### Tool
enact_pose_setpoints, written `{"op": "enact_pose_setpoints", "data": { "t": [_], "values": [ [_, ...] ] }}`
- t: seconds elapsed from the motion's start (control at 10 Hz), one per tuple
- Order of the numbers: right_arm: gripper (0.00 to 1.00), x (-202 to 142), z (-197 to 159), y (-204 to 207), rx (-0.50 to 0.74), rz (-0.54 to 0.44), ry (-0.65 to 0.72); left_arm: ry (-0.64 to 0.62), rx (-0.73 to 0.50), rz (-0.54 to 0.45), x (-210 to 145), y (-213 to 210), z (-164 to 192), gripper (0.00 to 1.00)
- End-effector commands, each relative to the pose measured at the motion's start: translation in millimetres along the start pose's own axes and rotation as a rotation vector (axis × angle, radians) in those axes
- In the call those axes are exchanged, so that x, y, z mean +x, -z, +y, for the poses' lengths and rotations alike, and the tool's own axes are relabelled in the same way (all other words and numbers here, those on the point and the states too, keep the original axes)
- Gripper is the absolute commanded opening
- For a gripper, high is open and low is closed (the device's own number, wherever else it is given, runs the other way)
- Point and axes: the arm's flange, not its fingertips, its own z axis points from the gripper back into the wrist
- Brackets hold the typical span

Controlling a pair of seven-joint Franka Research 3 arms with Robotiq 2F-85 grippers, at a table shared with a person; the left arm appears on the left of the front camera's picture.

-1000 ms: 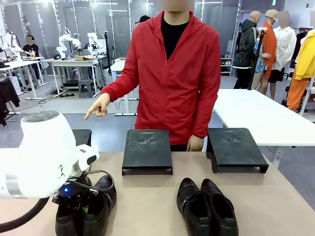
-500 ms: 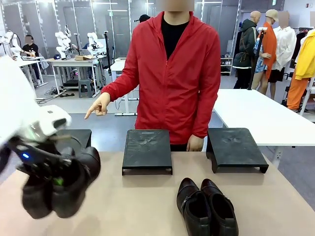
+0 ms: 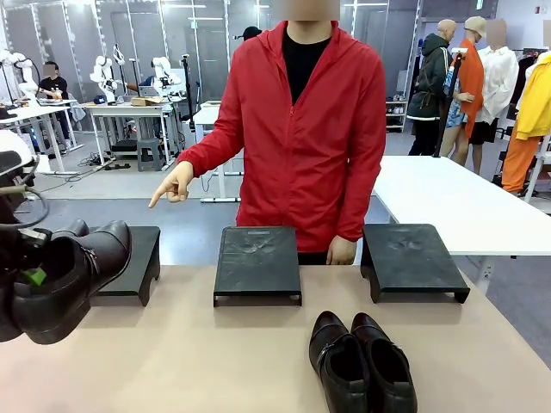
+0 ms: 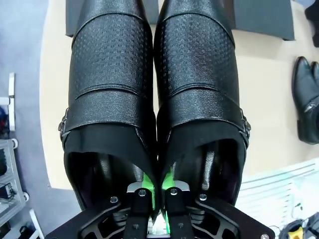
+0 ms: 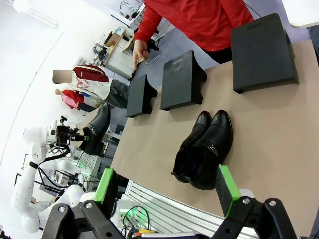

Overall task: Place the shoes on the stand as instructed by the person.
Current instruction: Pick up one pair of Shoes and place it on the Shoes Stand indicated by the person.

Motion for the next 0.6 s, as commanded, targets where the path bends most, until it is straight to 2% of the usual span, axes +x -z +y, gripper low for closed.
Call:
{"op": "enact_pose_setpoints", "data": {
  "t": [0.0,0.1,0.4,0.5],
  "values": [
    [1.00,0,0,-1,0.010,-0.005,-0.020,0.024,-0.025,-0.091,1,-3,-1,0.00],
    [1.00,0,0,-1,0.010,-0.005,-0.020,0.000,0.000,0.000,0,0,0,0.00],
    [1.00,0,0,-1,0.010,-0.005,-0.020,0.000,0.000,0.000,0,0,0,0.00],
    [1.00,0,0,-1,0.010,-0.005,-0.020,0.001,-0.011,0.009,-2,9,3,0.07]
  ]
}}
